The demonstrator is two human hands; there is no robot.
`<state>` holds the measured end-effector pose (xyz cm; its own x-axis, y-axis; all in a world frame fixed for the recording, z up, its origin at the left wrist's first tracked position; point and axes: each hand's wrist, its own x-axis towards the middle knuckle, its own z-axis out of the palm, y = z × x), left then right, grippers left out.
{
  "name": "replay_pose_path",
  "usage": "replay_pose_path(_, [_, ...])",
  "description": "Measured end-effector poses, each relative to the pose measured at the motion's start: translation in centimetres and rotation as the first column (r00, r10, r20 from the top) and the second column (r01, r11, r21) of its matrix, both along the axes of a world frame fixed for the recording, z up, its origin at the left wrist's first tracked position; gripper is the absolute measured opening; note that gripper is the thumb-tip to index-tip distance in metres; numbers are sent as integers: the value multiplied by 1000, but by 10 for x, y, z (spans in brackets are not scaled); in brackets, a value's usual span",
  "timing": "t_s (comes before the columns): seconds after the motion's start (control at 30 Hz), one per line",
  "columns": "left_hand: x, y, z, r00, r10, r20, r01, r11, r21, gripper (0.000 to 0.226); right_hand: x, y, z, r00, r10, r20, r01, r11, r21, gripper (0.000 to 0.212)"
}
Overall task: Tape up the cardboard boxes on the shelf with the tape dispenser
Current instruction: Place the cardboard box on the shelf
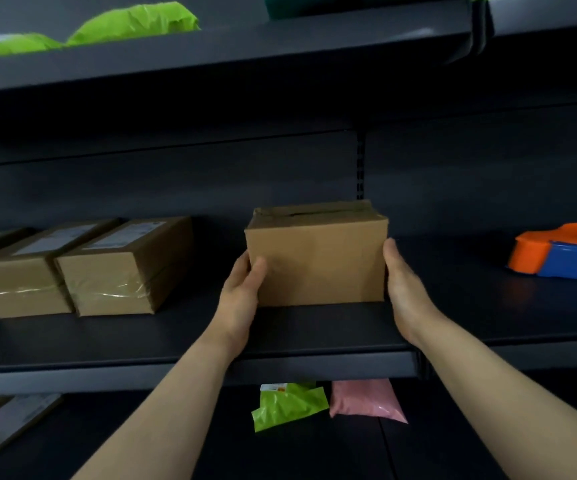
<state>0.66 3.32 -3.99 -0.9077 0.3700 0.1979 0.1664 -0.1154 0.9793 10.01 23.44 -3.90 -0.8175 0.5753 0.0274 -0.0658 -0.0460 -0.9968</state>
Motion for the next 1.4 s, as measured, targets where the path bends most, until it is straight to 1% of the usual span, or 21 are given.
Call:
replay_pose_path(0.07, [-3, 0, -4, 999, 40, -33, -41, 998, -39, 43, -1, 1, -2, 1000, -11, -16, 12, 999, 44, 64])
replay_pose_path(0.13, [-3, -1, -5, 996, 68, -53, -71, 996, -47, 42, -1, 1, -2, 1000, -9, -21, 10, 998, 69, 64])
replay_pose_path(0.33, [-1, 0, -6, 988, 109, -108, -117, 990, -72, 44, -2, 1, -5, 999, -18, -42, 21, 997, 75, 67])
replay_pose_path(0.47, [-1, 1, -8, 976, 147, -159, -161, 984, -81, 38, 3, 0, -3, 998, -13, -56, 20, 993, 116, 68])
replay_pose_path(0.57, [-3, -1, -8, 945, 220, -241, -243, 967, -71, 28, 8, 0, 4, 993, -85, -77, 97, 980, 173, 60])
replay_pose_path(0.63, [-2, -1, -8, 915, 289, -282, -311, 950, -35, 40, 10, 1, 11, 983, -172, -70, 183, 957, 223, 58])
replay_pose_path(0.7, [1, -1, -7, 886, 372, -276, -376, 926, 40, 47, 11, 1, 17, 972, -226, -60, 233, 932, 277, 50])
replay_pose_path(0.77, [2, 0, -6, 868, 412, -278, -412, 909, 60, 42, 11, 0, 19, 971, -231, -65, 239, 923, 303, 49])
replay_pose_path(0.83, [0, 0, -3, 868, 411, -279, -411, 910, 60, 35, 10, -1, 21, 971, -231, -62, 238, 917, 319, 62])
replay_pose_path(0.9, [-1, 0, 6, 892, 375, -252, -374, 926, 56, 31, 10, 0, 27, 965, -257, -50, 259, 912, 317, 76])
replay_pose_path(0.93, [1, -1, 13, 909, 345, -234, -342, 938, 55, 29, 10, 1, 32, 960, -276, -45, 276, 910, 309, 77])
replay_pose_path(1.03, [-1, -2, 35, 957, 249, -147, -246, 969, 34, 22, 10, 8, 45, 943, -327, -52, 327, 892, 311, 67])
replay_pose_path(1.13, [-11, -2, 46, 981, 184, -64, -186, 982, -25, 26, 11, 8, 53, 955, -294, -40, 291, 898, 330, 66])
replay_pose_path(1.2, [-15, -2, 44, 986, 165, -29, -167, 984, -58, 26, 10, 6, 51, 969, -247, 22, 221, 902, 370, 71])
replay_pose_path(1.23, [-15, -1, 41, 987, 159, -7, -159, 986, -60, 26, 8, 6, 47, 973, -223, 56, 185, 906, 382, 68])
replay_pose_path(1.3, [-17, -1, 34, 988, 154, 18, -152, 986, -62, 29, 7, 6, 33, 976, -191, 109, 138, 918, 371, 52])
replay_pose_path(1.33, [-17, 0, 31, 987, 161, 19, -159, 985, -63, 31, 7, 4, 26, 973, -198, 119, 144, 922, 360, 49])
replay_pose_path(1.4, [-18, 2, 26, 981, 192, 6, -192, 980, -54, 27, 7, 2, 16, 965, -243, 97, 194, 914, 357, 49])
